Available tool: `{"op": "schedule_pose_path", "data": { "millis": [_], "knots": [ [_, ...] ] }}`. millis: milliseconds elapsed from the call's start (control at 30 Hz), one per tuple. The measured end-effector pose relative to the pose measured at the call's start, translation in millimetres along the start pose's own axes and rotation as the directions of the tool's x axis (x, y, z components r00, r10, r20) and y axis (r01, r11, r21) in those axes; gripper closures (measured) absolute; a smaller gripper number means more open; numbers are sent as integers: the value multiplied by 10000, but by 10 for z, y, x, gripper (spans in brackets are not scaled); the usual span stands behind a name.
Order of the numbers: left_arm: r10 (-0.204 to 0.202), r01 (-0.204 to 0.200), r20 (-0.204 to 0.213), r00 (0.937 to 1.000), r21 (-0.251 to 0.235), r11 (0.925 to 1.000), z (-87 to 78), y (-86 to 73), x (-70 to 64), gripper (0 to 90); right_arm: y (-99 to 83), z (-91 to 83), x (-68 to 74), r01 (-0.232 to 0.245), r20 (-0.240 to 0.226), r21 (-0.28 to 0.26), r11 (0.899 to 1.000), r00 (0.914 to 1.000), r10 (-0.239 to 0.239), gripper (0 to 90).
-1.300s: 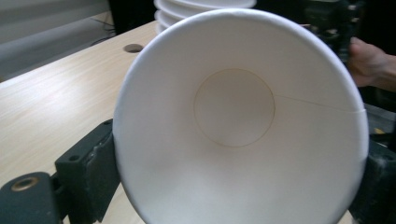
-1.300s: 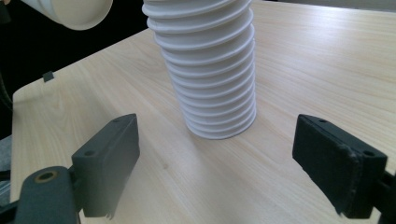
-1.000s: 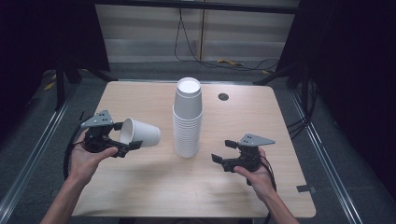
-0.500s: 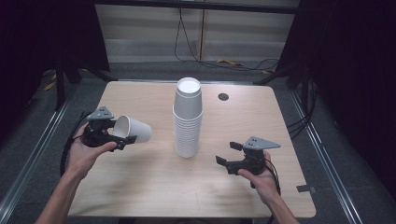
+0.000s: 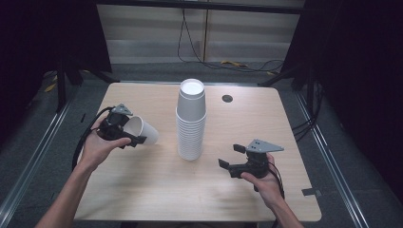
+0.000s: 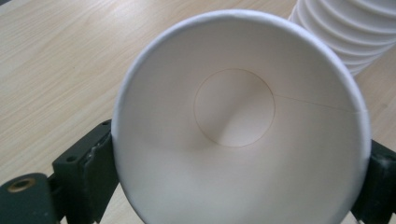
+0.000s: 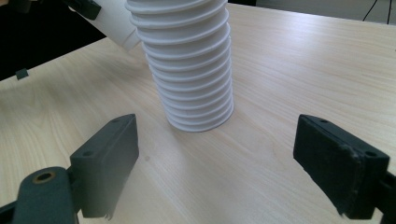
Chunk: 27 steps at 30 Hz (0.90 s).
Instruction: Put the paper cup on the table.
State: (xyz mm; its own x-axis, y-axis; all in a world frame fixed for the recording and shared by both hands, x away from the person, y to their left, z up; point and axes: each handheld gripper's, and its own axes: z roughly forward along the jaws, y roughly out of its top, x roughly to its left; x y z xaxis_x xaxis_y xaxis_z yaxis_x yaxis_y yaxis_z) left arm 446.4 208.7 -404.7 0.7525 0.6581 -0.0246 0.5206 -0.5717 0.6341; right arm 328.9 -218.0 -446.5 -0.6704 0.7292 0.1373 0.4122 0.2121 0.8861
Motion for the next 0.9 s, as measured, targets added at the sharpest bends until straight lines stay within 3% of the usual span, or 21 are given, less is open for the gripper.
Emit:
{"op": "schedule_pose_path", "data": {
  "millis": [167, 333, 467, 533, 600, 633, 700, 833, 867, 900],
  "knots": [
    [317, -300, -207, 9993, 778, 9965, 120, 92, 13, 81, -6, 12, -4, 116, 105, 22, 9999, 9999, -116, 145],
    [589, -533, -530, 9969, 1007, 9935, 168, 147, 7, 81, -10, 22, 4, 109, 85, 44, 9999, 9999, -109, 145],
    [630, -490, -800, 9948, 1664, 9848, 264, 170, 14, 80, -17, 36, 18, 152, 32, 57, 9999, 9999, -153, 144],
    [533, -392, -680, 9963, 1934, 9803, 328, 184, 23, 80, -17, 42, 29, 190, 9, 104, 9998, 9998, -190, 144],
    [716, -532, -823, 9940, 2067, 9770, 378, 200, 21, 80, -16, 51, 31, 237, -4, 104, 9997, 9997, -237, 145],
    [773, -577, -771, 9940, 2303, 9714, 413, 217, 11, 80, -16, 50, 30, 245, -5, 102, 9996, 9997, -245, 144],
    [774, -587, -723, 9944, 2327, 9708, 424, 226, 9, 80, -16, 47, 29, 227, 14, 110, 9997, 9997, -227, 144],
    [807, -617, -616, 9948, 2644, 9624, 482, 264, -16, 74, -16, 42, 22, 220, 21, 79, 9997, 9998, -220, 144],
    [937, -730, -677, 9933, 2619, 9623, 496, 275, -17, 69, -16, 43, 22, 246, 11, 66, 9997, 9997, -246, 144],
    [808, -601, -716, 9942, 2549, 9651, 514, 279, -28, 66, -16, 42, 25, 252, 5, 67, 9997, 9997, -252, 144]
  ]
}}
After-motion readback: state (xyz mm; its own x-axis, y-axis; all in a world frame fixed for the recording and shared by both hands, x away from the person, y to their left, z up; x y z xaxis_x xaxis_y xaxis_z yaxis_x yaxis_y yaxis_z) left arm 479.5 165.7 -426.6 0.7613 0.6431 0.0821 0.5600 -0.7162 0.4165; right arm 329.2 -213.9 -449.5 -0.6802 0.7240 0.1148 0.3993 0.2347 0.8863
